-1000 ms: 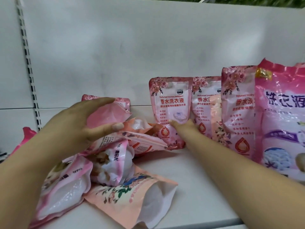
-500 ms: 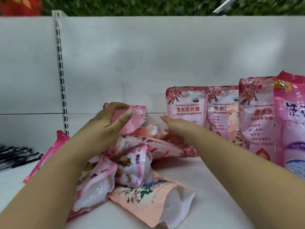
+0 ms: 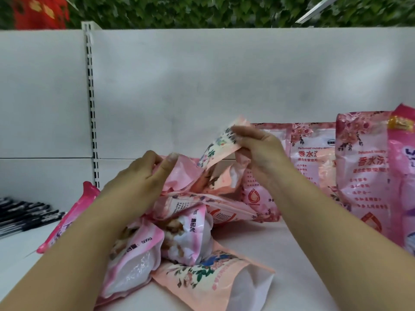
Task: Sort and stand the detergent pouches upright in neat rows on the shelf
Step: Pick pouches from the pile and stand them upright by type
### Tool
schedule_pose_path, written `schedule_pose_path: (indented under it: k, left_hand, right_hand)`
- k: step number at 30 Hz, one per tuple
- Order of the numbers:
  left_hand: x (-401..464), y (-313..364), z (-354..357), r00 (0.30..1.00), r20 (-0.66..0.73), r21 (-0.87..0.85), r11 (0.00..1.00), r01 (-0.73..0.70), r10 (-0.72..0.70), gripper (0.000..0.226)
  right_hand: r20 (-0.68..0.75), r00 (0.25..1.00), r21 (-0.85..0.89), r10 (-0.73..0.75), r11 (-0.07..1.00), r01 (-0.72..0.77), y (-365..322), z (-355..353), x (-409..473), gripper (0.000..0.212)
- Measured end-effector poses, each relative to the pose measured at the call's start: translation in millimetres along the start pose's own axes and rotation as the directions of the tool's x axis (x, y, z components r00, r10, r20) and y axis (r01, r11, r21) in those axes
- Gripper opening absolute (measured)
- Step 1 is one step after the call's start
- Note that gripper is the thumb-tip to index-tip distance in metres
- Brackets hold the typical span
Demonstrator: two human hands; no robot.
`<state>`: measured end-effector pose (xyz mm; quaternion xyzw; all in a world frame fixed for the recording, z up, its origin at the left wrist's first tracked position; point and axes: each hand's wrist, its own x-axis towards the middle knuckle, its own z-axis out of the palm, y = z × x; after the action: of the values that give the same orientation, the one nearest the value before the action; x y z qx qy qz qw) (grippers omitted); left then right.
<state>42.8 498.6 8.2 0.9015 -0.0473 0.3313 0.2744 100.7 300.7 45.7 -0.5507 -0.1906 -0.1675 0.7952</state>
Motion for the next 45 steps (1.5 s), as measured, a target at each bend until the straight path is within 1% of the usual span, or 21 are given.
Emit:
schedule_pose_path:
  k: [3,6,9,11,14,16,18,19,21,23,25,28,31,32,34,35,37,39,41,43,45]
  left_hand:
    - [1,-4,0,0.999,0.011,0.047,0.998,-0.047,0.047,0.073]
    - [0,-4,1,0.998,-0.037,0.044,0.998,-0.055,0.056,0.079]
    - [1,-3,2,0.994,-0.074,0.0,0.997,-0.08,0.08,0.087]
    - [4,-6,3,0.985,-0.114,0.002,0.992,-0.13,0.129,0.099]
    - [6,-4,2,0.945,-0.223,-0.019,0.968,-0.251,0.241,0.103]
    - [2,4,1,0.9,-0.269,0.043,0.938,-0.345,0.343,0.102]
    - [-5,11,4,0.88,-0.206,0.131,0.903,-0.409,0.428,0.094]
    - [-8,15,5,0.871,-0.159,0.174,0.882,-0.439,0.465,0.093]
    - [-9,20,7,0.855,-0.104,0.215,0.851,-0.479,0.507,0.094]
    - [-7,24,4,0.858,-0.106,0.167,0.859,-0.483,0.503,0.093]
    - [-10,28,-1,0.864,-0.113,0.064,0.871,-0.487,0.491,0.098]
    - [-24,44,-4,0.907,-0.049,-0.126,0.898,-0.421,0.418,0.084]
    - [-33,67,7,0.932,0.14,-0.385,0.886,-0.26,0.334,0.064]
    - [-33,73,13,0.926,0.227,-0.459,0.871,-0.172,0.302,0.072]
    - [-35,84,24,0.897,0.381,-0.504,0.864,-0.001,0.223,0.104]
    - [-36,87,29,0.879,0.429,-0.498,0.867,0.037,0.208,0.106]
    - [-36,93,38,0.87,0.458,-0.477,0.877,0.065,0.185,0.078]
    - [-32,96,42,0.881,0.449,-0.478,0.873,0.097,0.148,0.048]
    - [-29,98,43,0.88,0.445,-0.48,0.874,0.078,0.166,0.037]
    - [-27,103,42,0.875,0.44,-0.463,0.886,0.028,0.202,0.025]
    - [-20,107,38,0.886,0.406,-0.452,0.892,-0.018,0.223,0.016]
  right_hand:
    - [-0.011,0.999,0.19,-0.044,0.981,0.046,-18,-12,1,0.038]
    - [-0.077,0.995,0.295,0.065,0.955,-0.04,-11,-30,-1,0.034]
    - [-0.112,0.972,0.269,0.205,0.948,-0.169,9,-42,-5,0.02]
    - [-0.114,0.968,0.213,0.223,0.957,-0.195,18,-40,-8,0.017]
    - [-0.161,0.978,0.177,0.135,0.979,-0.105,12,-33,-8,0.027]
    - [-0.167,0.986,0.089,0.02,0.996,-0.005,4,-32,-8,0.03]
    - [-0.132,0.986,-0.136,-0.098,0.987,0.08,-3,-33,-10,0.031]
    - [-0.105,0.984,-0.226,-0.146,0.967,0.119,-5,-34,-12,0.039]
    - [-0.054,0.972,-0.297,-0.228,0.933,0.202,-12,-36,-16,0.066]
    - [-0.018,0.947,-0.355,-0.321,0.887,0.294,-28,-35,-26,0.084]
    - [-0.038,0.929,-0.39,-0.367,0.862,0.325,-45,-37,-34,0.09]
    - [-0.042,0.963,-0.187,-0.267,0.949,0.255,-63,-43,-53,0.076]
    - [-0.036,0.996,-0.007,-0.085,0.996,0.085,-51,-54,-70,0.053]
    - [-0.057,0.998,0.033,-0.023,0.999,0.025,-44,-61,-74,0.051]
    - [-0.066,0.993,0.105,0.099,0.99,-0.092,-33,-72,-84,0.043]
    - [-0.049,0.987,0.098,0.152,0.984,-0.147,-30,-77,-87,0.036]
    - [0.05,0.968,-0.072,0.245,0.968,-0.241,-28,-87,-94,0.032]
    - [0.121,0.926,-0.356,0.358,0.886,-0.296,-27,-93,-103,0.043]
    - [0.105,0.89,-0.515,0.443,0.79,-0.333,-25,-97,-111,0.044]
    - [0.043,0.918,-0.542,0.395,0.781,-0.31,-24,-99,-115,0.032]
    - [-0.042,0.969,-0.62,0.244,0.754,-0.217,-21,-99,-115,0.019]
